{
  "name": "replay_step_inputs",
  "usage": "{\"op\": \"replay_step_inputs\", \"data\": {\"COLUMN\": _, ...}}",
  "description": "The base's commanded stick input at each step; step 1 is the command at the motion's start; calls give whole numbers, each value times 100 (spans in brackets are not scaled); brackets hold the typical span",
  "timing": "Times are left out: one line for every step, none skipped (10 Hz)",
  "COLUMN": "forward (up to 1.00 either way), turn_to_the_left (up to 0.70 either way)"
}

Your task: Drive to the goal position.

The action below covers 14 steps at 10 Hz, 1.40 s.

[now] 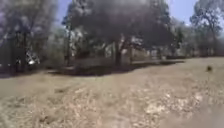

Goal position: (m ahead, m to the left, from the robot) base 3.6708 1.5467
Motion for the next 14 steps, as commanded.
{"op": "replay_step_inputs", "data": {"forward": 70, "turn_to_the_left": 0}}
{"op": "replay_step_inputs", "data": {"forward": 70, "turn_to_the_left": 0}}
{"op": "replay_step_inputs", "data": {"forward": 70, "turn_to_the_left": 0}}
{"op": "replay_step_inputs", "data": {"forward": 70, "turn_to_the_left": 0}}
{"op": "replay_step_inputs", "data": {"forward": 70, "turn_to_the_left": 0}}
{"op": "replay_step_inputs", "data": {"forward": 70, "turn_to_the_left": 0}}
{"op": "replay_step_inputs", "data": {"forward": 70, "turn_to_the_left": 0}}
{"op": "replay_step_inputs", "data": {"forward": 70, "turn_to_the_left": 0}}
{"op": "replay_step_inputs", "data": {"forward": 70, "turn_to_the_left": 0}}
{"op": "replay_step_inputs", "data": {"forward": 70, "turn_to_the_left": 0}}
{"op": "replay_step_inputs", "data": {"forward": 70, "turn_to_the_left": 0}}
{"op": "replay_step_inputs", "data": {"forward": 70, "turn_to_the_left": 0}}
{"op": "replay_step_inputs", "data": {"forward": 70, "turn_to_the_left": 0}}
{"op": "replay_step_inputs", "data": {"forward": 70, "turn_to_the_left": 0}}
